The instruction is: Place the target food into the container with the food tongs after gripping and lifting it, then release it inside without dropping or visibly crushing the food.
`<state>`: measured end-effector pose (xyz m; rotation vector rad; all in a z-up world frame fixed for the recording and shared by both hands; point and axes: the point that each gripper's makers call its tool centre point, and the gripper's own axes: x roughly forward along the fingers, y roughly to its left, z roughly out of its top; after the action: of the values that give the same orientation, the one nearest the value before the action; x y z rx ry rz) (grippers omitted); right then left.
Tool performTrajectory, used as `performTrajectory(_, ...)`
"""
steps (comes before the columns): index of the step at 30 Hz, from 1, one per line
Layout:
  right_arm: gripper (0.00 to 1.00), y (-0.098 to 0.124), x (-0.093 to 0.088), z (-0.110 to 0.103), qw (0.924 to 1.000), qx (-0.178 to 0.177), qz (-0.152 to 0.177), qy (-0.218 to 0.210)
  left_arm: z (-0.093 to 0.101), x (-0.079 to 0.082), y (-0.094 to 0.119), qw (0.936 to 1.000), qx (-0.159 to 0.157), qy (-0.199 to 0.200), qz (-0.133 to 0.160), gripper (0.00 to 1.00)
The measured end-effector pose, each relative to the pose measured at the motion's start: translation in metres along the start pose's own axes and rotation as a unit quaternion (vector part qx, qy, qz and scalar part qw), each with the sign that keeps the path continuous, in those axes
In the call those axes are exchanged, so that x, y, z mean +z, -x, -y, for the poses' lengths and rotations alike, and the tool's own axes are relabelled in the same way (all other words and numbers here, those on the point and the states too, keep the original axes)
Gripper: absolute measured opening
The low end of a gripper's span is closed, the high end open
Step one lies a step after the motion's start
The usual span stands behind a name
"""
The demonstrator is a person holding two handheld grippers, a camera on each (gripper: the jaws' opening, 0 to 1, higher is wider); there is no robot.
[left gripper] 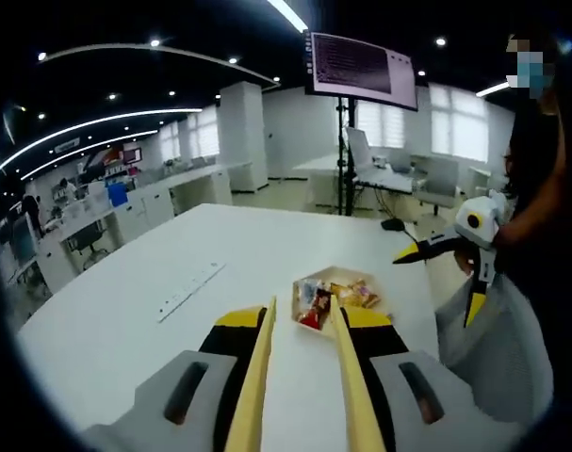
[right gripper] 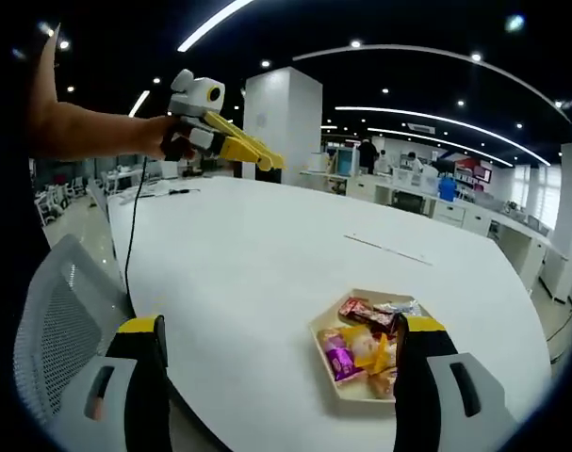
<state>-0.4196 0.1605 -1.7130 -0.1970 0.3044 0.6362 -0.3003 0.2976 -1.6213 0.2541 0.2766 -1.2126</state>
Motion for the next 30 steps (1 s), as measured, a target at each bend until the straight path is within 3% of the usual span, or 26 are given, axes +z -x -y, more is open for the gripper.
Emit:
performTrajectory(4,0.99,-0.002,0.027,0.007,0.9995,0.005,0.020,0.024,0.005,-0.007,0.018,1.0000,0.004,-0.001,0.006,0.27)
performTrajectory(9,0.99,-0.007,0.056,0.012,0.9985,0.025,0.040,0.027,0.016,-0.001,0.035,0.9995,0.003,0.005,0.030,0.26)
performTrajectory(14,0.96,-0.012,0.098,0.002,0.9936,0.077,0.083,0.006,0.029,0.006,0.045,0.9991,-0.004,0.001,0.042,0.26)
performTrajectory(17,0.95,-0.013,0.126,-0.006,0.9886,0.105,0.106,0.019,0.034,0.009,0.051,0.9988,-0.007,-0.002,0.049,0.26)
performTrajectory(22,0.85,-0.019,0.157,-0.031,0.9754,0.179,0.104,0.075,0.048,0.015,0.059,0.9975,-0.030,0.005,0.063,0.26)
performTrajectory(24,0.80,-0.021,0.160,-0.041,0.9698,0.205,0.100,0.088,0.056,0.017,0.062,0.9965,-0.048,0.005,0.069,0.26)
performTrajectory(27,0.64,-0.024,0.163,-0.067,0.9521,0.280,0.089,0.087,0.070,0.022,0.068,0.9940,-0.072,0.001,0.083,0.25)
performTrajectory(30,0.59,-0.033,0.162,-0.076,0.9458,0.297,0.080,0.103,0.077,0.023,0.073,0.9926,-0.084,0.006,0.088,0.25)
